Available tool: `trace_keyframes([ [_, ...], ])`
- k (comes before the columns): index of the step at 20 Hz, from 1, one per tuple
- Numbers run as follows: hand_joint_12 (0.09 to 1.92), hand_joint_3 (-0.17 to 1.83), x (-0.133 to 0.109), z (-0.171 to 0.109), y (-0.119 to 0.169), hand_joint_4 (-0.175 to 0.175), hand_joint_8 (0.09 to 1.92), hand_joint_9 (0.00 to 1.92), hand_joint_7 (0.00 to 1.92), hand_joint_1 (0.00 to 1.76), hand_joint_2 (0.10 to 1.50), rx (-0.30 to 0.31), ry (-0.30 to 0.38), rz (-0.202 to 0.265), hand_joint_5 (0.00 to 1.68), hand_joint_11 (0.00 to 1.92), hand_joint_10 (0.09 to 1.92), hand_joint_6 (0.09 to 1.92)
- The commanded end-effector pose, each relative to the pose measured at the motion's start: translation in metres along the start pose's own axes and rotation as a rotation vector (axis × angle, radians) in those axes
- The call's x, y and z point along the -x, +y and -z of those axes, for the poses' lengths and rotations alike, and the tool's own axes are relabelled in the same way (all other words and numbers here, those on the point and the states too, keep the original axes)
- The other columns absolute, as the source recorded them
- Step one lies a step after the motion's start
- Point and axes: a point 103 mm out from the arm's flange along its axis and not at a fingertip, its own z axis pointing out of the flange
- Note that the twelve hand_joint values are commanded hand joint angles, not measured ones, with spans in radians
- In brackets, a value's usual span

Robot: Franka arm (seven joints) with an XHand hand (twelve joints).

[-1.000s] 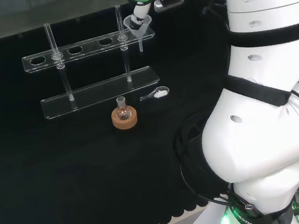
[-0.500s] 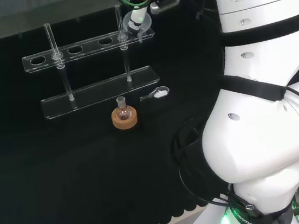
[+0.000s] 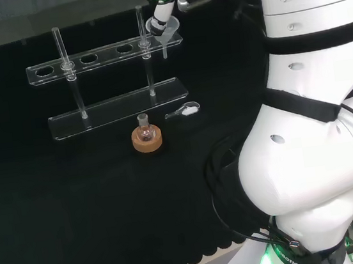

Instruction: Pick up the funnel from the transparent funnel stand.

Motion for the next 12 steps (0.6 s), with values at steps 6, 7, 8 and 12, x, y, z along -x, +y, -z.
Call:
trace_keyframes([
  [6,1.43,0.46,-0.011,-0.003,-0.02,0.035,0.43,0.13,0.0,0.71,0.61,0.046,-0.016,0.017,0.08,0.52,0.89,0.09],
  [7,1.43,0.46,-0.014,-0.004,-0.02,0.033,0.4,0.12,0.0,0.7,0.61,0.052,-0.023,0.015,0.07,0.52,0.88,0.09],
  [8,1.43,0.47,-0.016,-0.005,-0.02,0.031,0.38,0.12,0.0,0.7,0.61,0.058,-0.03,0.011,0.06,0.53,0.88,0.09],
  [12,1.43,0.47,-0.021,-0.008,-0.015,0.024,0.33,0.1,0.0,0.72,0.59,0.07,-0.054,-0.005,0.04,0.52,0.89,0.09],
])
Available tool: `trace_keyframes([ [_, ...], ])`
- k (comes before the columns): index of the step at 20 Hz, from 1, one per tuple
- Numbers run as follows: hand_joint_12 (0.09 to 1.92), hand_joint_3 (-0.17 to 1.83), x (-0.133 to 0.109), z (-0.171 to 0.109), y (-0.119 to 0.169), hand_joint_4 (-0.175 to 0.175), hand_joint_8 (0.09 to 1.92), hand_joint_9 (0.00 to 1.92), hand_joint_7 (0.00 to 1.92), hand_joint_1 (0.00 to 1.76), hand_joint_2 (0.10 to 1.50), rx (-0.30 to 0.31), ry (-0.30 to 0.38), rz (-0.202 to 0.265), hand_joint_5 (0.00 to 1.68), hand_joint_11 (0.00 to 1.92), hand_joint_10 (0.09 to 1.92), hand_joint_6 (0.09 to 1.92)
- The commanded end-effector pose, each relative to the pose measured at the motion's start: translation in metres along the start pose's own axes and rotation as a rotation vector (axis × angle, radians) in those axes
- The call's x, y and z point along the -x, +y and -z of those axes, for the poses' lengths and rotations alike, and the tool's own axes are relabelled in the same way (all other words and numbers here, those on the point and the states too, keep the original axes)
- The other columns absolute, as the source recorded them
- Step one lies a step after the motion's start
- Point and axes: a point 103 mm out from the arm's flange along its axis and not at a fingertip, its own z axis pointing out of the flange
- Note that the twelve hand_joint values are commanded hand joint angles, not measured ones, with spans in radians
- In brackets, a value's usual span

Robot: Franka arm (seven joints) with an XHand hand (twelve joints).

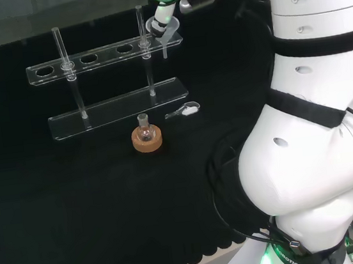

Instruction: Pick up the funnel from the transparent funnel stand.

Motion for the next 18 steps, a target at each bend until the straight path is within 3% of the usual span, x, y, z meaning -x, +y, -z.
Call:
trace_keyframes([
  [1,1.43,0.47,-0.013,-0.002,0.004,0.022,0.33,0.1,0.0,0.73,0.58,0.041,-0.045,-0.045,0.04,0.52,0.89,0.09],
  [10,1.43,0.48,-0.018,-0.014,0.018,0.006,0.33,0.12,0.0,0.78,0.56,0.013,-0.058,-0.032,0.05,0.53,0.89,0.09],
  [18,1.43,0.51,-0.015,-0.019,0.023,0.002,0.37,0.14,0.0,0.8,0.55,0.01,-0.098,-0.047,0.08,0.54,0.89,0.09],
])
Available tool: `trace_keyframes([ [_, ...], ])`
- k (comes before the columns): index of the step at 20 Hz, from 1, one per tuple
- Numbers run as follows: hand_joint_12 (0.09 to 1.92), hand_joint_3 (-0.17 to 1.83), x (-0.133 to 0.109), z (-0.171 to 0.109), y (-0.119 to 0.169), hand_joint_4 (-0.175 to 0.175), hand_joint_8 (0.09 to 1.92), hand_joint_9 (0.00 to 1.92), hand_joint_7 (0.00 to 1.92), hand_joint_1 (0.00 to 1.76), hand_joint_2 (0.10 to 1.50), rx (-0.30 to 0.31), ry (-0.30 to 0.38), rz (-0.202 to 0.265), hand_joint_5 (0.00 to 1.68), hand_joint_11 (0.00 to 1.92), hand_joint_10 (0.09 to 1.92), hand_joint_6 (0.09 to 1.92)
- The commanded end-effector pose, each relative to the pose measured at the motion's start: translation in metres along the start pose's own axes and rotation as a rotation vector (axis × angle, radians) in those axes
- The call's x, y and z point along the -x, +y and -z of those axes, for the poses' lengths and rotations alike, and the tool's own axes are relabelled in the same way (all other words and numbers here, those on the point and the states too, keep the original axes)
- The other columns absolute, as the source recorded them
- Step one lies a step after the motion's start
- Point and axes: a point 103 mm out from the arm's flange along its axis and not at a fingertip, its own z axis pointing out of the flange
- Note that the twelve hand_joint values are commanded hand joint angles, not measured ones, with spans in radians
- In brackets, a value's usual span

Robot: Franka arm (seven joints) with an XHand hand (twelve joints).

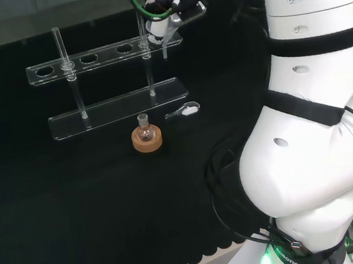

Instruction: Pick up the funnel from the transparent funnel stand.

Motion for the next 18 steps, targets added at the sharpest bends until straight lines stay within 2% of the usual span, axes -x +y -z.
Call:
trace_keyframes([
  [1,1.42,0.51,0.002,-0.002,0.002,0.002,0.38,0.15,0.0,0.8,0.55,0.0,-0.035,-0.01,0.09,0.54,0.89,0.09],
  [8,1.42,0.54,0.005,-0.002,0.0,0.004,0.53,0.21,0.0,0.82,0.54,0.033,-0.063,-0.023,0.13,0.55,0.87,0.09],
  [12,1.38,0.62,0.002,-0.001,-0.002,0.001,0.66,0.48,0.12,0.89,0.54,0.076,-0.109,-0.038,0.28,0.59,0.7,0.09],
  [15,1.37,0.66,0.001,0.003,-0.005,-0.001,0.68,0.6,0.17,0.91,0.54,0.126,-0.127,-0.043,0.34,0.61,0.62,0.09],
  [18,1.32,0.68,0.0,0.008,-0.01,-0.001,0.67,0.73,0.32,0.95,0.57,0.178,-0.142,-0.051,0.48,0.66,0.56,0.09],
])
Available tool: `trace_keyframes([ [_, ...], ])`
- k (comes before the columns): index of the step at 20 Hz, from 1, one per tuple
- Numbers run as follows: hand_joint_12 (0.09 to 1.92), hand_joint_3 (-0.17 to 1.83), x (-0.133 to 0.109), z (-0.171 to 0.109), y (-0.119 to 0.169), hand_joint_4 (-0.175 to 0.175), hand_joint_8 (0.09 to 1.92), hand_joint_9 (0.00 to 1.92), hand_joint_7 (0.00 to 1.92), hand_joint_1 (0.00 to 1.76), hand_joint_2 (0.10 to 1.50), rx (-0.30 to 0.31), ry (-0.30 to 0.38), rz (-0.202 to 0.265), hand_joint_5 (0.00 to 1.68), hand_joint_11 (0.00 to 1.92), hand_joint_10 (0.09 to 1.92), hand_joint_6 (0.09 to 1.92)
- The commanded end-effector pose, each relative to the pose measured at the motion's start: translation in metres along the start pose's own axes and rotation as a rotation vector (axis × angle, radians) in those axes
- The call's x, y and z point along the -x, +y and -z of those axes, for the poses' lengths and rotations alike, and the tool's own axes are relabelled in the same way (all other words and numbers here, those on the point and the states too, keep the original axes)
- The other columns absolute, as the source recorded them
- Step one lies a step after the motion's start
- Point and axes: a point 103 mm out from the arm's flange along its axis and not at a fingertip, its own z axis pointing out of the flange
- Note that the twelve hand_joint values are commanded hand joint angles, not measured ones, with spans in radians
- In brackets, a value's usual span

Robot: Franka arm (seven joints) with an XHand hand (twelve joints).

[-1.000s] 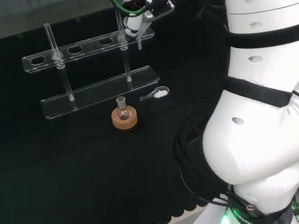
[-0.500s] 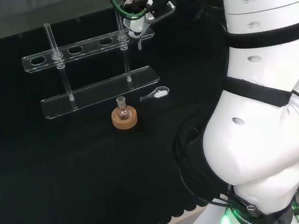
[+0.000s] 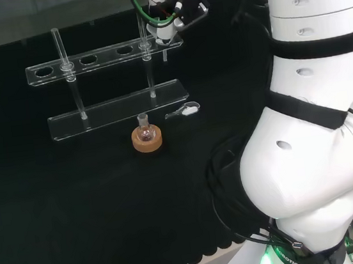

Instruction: Pick up the funnel from the transparent funnel stand.

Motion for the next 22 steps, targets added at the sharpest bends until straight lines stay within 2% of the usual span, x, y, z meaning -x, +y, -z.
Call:
trace_keyframes([
  [1,1.31,0.69,-0.002,0.015,-0.009,-0.001,0.66,0.77,0.37,0.96,0.58,0.117,-0.051,-0.022,0.53,0.68,0.54,0.09],
  [4,1.28,0.71,0.0,0.03,-0.017,0.003,0.65,0.82,0.44,0.99,0.59,0.131,-0.069,-0.027,0.61,0.7,0.51,0.13],
  [8,1.28,0.71,0.007,0.053,-0.037,0.006,0.64,0.85,0.46,1.01,0.59,0.135,-0.084,-0.036,0.63,0.71,0.49,0.19],
  [13,1.26,0.73,0.016,0.075,-0.075,0.009,0.64,0.89,0.49,1.01,0.59,0.142,-0.101,-0.055,0.53,0.72,0.45,0.48],
  [18,1.26,0.73,0.02,0.078,-0.114,0.011,0.65,0.91,0.51,1.01,0.59,0.154,-0.109,-0.074,0.54,0.71,0.45,0.53],
  [19,1.27,0.73,0.019,0.078,-0.121,0.012,0.65,0.92,0.52,1.01,0.59,0.153,-0.116,-0.092,0.53,0.71,0.45,0.56],
  [22,1.27,0.74,0.014,0.073,-0.143,0.013,0.65,0.94,0.53,1.01,0.59,0.154,-0.118,-0.094,0.53,0.71,0.45,0.6],
])
